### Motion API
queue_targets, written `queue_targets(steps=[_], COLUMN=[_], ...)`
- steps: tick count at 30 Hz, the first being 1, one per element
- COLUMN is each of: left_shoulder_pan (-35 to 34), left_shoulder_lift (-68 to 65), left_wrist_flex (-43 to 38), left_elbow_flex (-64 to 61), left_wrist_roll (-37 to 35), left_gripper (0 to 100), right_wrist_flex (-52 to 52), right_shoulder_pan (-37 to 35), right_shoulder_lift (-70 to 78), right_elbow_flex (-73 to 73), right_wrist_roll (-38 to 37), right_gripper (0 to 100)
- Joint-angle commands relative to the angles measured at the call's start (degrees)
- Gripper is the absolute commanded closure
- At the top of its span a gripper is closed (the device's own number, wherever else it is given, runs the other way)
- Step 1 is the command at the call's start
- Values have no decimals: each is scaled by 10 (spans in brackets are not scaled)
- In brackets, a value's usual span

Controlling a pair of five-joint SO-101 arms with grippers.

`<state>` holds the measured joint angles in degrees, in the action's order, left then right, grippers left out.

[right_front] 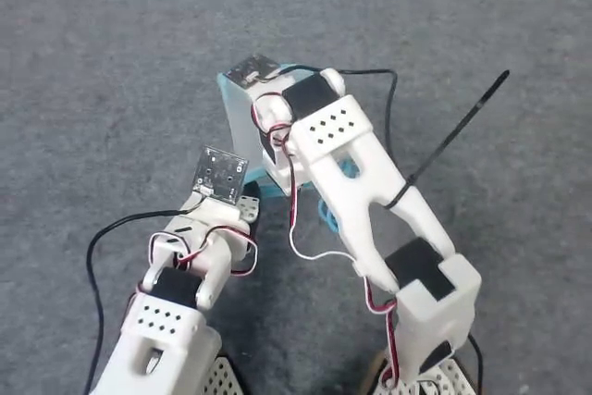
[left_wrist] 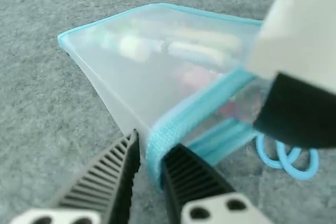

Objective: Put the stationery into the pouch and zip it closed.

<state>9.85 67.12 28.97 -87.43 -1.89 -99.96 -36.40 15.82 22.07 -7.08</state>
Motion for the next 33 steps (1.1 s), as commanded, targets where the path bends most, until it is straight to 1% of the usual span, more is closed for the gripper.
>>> queue_targets(steps=[1, 5, 8, 11, 14, 16, 18, 21, 23, 25, 27, 30, 33], left_shoulder_pan=[4, 2, -2, -44, -109, -131, -135, -134, -134, -134, -134, -122, -105], left_shoulder_lift=[-2, -2, -1, -1, -1, -1, -1, -1, -1, -1, -4, -4, -1], left_wrist_flex=[-11, -11, -11, -10, -10, -10, -10, -3, 34, 74, 80, 52, 83], left_elbow_flex=[16, 16, 19, 39, 65, 80, 90, 113, 143, 168, 170, 139, 154], left_wrist_roll=[1, 1, 1, 1, -1, -3, -4, -4, -5, -24, -39, -45, -45], left_gripper=[988, 988, 988, 988, 988, 988, 988, 988, 988, 988, 988, 988, 988], right_wrist_flex=[10, 11, 7, 10, 33, 81, 160, 283, 354, 415, 469, 528, 592], right_shoulder_pan=[-1, 2, 28, 74, 119, 144, 160, 167, 165, 165, 165, 165, 151], right_shoulder_lift=[-64, -92, -125, -160, -203, -239, -279, -357, -414, -460, -497, -524, -528], right_elbow_flex=[34, 34, 33, 11, -70, -161, -271, -441, -546, -633, -703, -773, -817], right_wrist_roll=[2, 2, 2, -6, -33, -48, -62, -89, -101, -104, -103, -98, -96], right_gripper=[855, 857, 857, 858, 858, 858, 858, 858, 858, 858, 857, 855, 855])
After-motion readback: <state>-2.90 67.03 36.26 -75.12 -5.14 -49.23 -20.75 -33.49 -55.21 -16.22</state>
